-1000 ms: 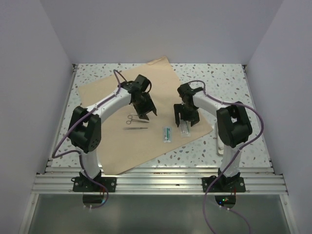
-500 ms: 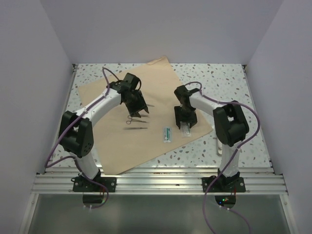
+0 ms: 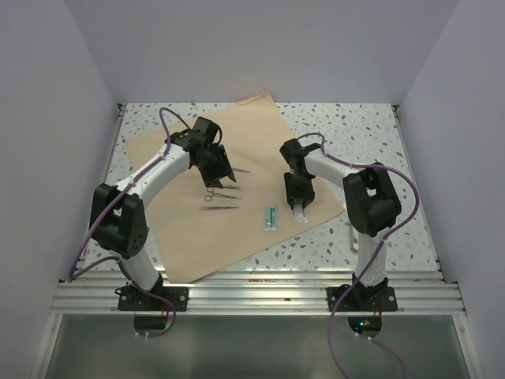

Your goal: Prepare the surgical pack

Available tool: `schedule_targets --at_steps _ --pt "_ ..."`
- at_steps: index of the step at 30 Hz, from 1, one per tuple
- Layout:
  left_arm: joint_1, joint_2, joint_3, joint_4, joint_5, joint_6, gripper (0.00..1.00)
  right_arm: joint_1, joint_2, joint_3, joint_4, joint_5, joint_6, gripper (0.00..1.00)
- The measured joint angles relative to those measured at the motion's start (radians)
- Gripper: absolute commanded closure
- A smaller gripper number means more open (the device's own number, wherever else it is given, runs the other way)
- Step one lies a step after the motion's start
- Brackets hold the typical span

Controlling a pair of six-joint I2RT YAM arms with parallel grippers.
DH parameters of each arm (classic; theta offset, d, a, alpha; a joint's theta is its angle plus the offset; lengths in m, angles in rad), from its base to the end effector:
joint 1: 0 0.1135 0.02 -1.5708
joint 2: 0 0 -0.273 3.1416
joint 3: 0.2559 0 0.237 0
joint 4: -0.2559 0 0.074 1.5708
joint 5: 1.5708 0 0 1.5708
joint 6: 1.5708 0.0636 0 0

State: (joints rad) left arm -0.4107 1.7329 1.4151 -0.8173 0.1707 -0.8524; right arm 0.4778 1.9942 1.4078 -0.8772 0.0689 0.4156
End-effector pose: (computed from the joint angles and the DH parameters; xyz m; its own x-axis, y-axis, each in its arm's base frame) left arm 0.3242 -0.1530 0.2444 -0.8928 -0.4204 -0.1618 -0.3235 0.8483 -0.4191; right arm 0.3315 0.1667 0.1488 -0.9903 -0.0592 -0.1255 -0.0572 0.9982 -0.0194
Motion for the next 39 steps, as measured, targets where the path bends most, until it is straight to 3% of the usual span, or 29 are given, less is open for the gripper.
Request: schedule_targets --at_steps 8,17,20,27,39 --pt "0.010 -0.036 -0.002 0.000 -0.011 0.057 0.48 0.000 -0.023 0.004 -0.045 0.021 0.001 0.61" --pt "0.035 -0.052 -0.006 0.000 -0.033 0.129 0.48 -0.023 -0.200 -0.008 -0.122 0.082 -0.001 0.61" --pt "0.041 -0.076 -0.026 -0.001 -0.048 0.158 0.47 -0.097 -0.303 -0.072 -0.133 0.108 -0.011 0.61" --pt "0.045 -0.193 -0.125 0.011 -0.069 0.204 0.48 -0.406 -0.453 -0.266 -0.154 0.232 -0.072 0.60" --pt "0.060 -0.274 -0.191 0.048 -0.071 0.269 0.48 -0.475 -0.409 -0.293 -0.170 0.248 -0.193 0.51"
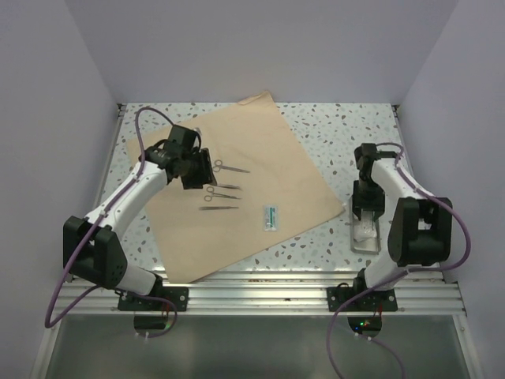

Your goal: Prepare the surgical pack

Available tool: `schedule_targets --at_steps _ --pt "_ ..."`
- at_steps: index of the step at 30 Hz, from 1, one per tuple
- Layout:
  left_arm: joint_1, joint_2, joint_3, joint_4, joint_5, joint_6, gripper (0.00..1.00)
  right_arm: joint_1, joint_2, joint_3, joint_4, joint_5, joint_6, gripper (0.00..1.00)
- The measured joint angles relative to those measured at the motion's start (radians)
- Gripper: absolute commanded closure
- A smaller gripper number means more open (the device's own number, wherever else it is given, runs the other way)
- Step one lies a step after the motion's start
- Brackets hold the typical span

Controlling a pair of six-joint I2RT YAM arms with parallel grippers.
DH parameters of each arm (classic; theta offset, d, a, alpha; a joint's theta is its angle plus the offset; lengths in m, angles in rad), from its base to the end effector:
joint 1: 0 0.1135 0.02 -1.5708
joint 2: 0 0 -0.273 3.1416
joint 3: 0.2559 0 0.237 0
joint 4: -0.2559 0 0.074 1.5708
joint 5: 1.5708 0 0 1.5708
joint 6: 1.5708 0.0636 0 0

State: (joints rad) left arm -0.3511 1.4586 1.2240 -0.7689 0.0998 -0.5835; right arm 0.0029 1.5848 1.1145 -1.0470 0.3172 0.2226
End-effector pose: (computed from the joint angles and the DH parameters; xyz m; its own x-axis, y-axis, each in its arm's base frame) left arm 0.2797 -0.1092 0.2741 -0.8771 -0.2625 -0.4021 -0.1087 0.9242 -0.3662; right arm 0.2626 -0.0191 0.2018 -0.9709 0.2070 -0.1209 0.2340 0.9273 -0.2920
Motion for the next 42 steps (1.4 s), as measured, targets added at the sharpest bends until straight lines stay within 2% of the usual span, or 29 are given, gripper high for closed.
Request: schedule_targets --at_steps 6,7,8,11,17,20,26,31,36,42 --pt "0.016 0.000 -0.002 0.005 0.003 0.002 0.48 -0.001 0.103 0.000 0.010 -0.059 -0.028 0.45" --pt "0.018 0.000 -0.003 0.005 0.005 0.002 0.48 -0.001 0.120 0.000 0.012 -0.064 -0.030 0.42" --pt "0.018 0.000 -0.006 0.005 0.006 0.002 0.48 -0.001 0.135 0.000 0.013 -0.066 -0.031 0.33" --pt "0.018 0.000 -0.012 0.005 0.010 0.001 0.48 -0.001 0.163 0.000 0.011 -0.059 -0.029 0.26" --pt "0.020 0.000 -0.012 0.005 0.011 0.002 0.48 0.024 0.154 0.102 -0.048 -0.001 -0.019 0.26" --pt "0.024 0.004 -0.012 0.004 0.006 0.002 0.48 0.112 0.137 0.188 -0.071 -0.002 0.012 0.26" --pt "0.031 0.034 -0.008 -0.008 -0.007 0.002 0.48 0.438 0.140 0.303 -0.035 -0.102 0.222 0.26" --pt "0.031 0.034 -0.008 -0.014 -0.026 0.001 0.47 0.636 0.270 0.385 0.014 -0.138 0.409 0.27" --pt "0.031 0.031 -0.009 -0.020 -0.030 0.001 0.47 0.724 0.418 0.437 0.039 -0.152 0.519 0.32" --pt "0.031 0.003 -0.011 -0.024 -0.033 0.001 0.47 0.731 0.495 0.475 0.042 -0.157 0.561 0.33"
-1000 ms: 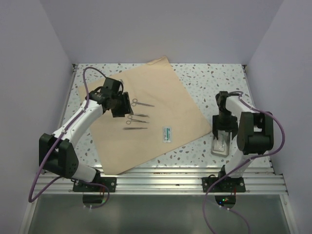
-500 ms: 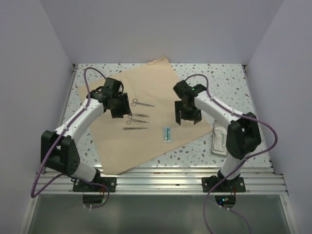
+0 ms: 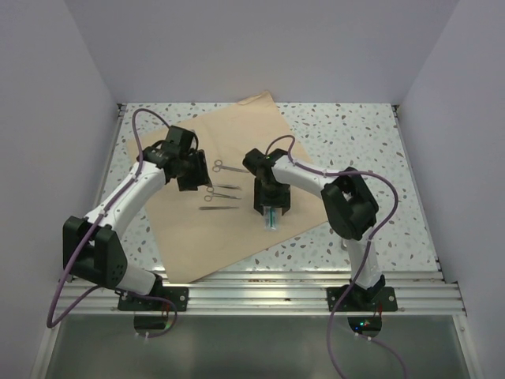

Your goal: Prepare the surgical pack

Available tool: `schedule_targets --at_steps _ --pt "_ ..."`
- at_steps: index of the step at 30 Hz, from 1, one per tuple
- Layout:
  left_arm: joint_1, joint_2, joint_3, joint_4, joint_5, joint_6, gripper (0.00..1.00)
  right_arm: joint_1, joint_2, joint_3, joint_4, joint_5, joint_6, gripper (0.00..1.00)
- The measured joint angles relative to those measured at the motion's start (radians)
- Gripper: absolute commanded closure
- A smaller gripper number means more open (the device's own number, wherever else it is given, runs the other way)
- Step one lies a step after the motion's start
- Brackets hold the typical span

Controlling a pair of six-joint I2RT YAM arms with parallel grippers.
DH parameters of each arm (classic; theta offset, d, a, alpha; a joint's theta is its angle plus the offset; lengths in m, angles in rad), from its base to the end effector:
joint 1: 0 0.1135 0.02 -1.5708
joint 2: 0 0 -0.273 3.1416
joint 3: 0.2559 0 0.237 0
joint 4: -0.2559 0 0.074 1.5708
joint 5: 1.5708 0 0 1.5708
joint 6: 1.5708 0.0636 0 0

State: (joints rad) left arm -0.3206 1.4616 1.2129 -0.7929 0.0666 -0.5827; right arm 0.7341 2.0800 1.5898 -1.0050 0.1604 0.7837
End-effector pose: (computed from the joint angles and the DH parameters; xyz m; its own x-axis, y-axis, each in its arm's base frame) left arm 0.2802 -0.0975 0.2679 -0.8746 -0.2881 -0.3899 -0.1616 0.9315 -0.3258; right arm 0.2993 0.2564 0.1605 -0.9849 0.0499 -0.1659 0.0605 0.9964 -0.0595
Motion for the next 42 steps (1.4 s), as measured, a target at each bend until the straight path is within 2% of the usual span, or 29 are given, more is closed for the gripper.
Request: schedule_targets --at_steps 26,37,42 --pt "0.015 -0.009 -0.022 0.000 -0.004 0.000 0.47 0.024 0.029 -0.001 0.011 -0.034 0.038 0.41" --pt "0.025 -0.009 -0.028 0.001 -0.003 0.000 0.47 0.024 0.028 -0.008 0.026 -0.050 0.037 0.56" --pt "0.026 -0.009 -0.028 0.001 -0.003 0.000 0.47 0.021 0.023 -0.012 0.026 -0.046 0.026 0.58"
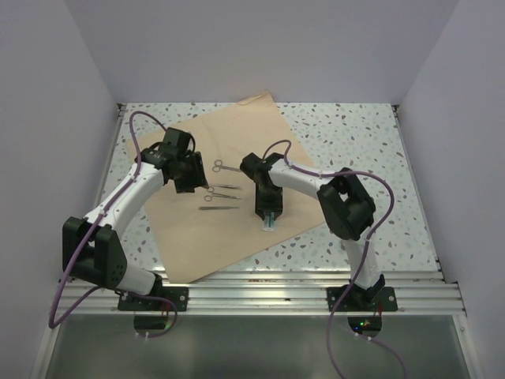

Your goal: Prepare the surgical pack

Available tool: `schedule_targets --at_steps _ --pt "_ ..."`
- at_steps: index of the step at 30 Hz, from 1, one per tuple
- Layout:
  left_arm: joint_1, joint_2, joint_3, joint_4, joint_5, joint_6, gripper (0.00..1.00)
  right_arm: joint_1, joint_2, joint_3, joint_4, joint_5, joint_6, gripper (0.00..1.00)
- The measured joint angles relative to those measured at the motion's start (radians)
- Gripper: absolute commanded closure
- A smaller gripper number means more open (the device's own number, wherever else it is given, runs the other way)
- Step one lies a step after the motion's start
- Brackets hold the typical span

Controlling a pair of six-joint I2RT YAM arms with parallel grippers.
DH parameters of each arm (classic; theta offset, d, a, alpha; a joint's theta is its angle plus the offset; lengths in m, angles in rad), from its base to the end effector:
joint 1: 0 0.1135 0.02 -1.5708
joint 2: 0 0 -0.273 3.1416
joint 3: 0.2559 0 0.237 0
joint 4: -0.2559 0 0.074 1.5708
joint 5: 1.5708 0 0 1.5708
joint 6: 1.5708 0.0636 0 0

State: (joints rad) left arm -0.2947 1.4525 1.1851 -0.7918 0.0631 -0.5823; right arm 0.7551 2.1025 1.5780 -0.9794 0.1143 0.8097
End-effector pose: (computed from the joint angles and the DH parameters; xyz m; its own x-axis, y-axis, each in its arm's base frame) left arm 0.2783 -0.0887 0.2620 -0.8725 -0.3087 -0.3787 -0.1921 0.9294 -0.3152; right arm 0.2934 0.2662 0.1490 -0.9901 0.0560 -0.1285 0.0603 0.9977 -0.0301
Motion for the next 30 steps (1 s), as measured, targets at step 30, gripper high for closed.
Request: schedule_targets --at_steps 30 --pt "0.008 0.003 -0.004 0.005 0.008 0.000 0.47 -0.079 -0.092 -0.106 -0.006 0.050 -0.141 0.31"
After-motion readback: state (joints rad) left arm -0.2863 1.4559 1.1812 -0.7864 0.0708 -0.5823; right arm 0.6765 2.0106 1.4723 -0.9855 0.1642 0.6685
